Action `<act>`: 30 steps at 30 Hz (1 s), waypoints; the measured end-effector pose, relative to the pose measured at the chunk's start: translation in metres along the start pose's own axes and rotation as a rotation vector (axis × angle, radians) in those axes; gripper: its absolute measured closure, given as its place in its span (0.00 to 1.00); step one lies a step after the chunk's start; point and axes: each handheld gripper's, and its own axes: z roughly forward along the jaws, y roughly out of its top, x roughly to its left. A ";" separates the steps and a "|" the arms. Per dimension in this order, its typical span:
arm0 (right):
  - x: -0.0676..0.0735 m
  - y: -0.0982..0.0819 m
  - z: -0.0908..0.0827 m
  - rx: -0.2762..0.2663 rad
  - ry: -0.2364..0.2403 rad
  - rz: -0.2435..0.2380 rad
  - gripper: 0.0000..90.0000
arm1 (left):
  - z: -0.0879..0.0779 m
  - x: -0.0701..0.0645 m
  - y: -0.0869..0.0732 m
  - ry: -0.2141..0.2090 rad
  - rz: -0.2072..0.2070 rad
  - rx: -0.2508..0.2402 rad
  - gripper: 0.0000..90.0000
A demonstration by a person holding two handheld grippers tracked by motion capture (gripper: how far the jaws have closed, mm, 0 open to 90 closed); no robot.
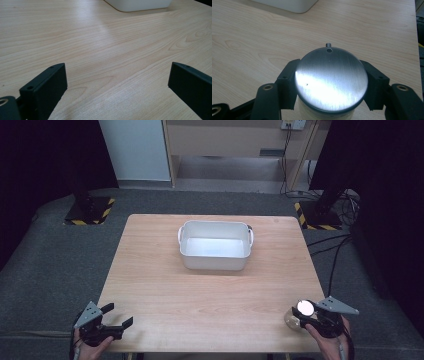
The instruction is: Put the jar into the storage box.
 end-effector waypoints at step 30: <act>0.035 0.048 0.029 0.007 0.107 -0.111 0.44 | 0.001 0.000 0.000 -0.001 -0.004 -0.001 0.01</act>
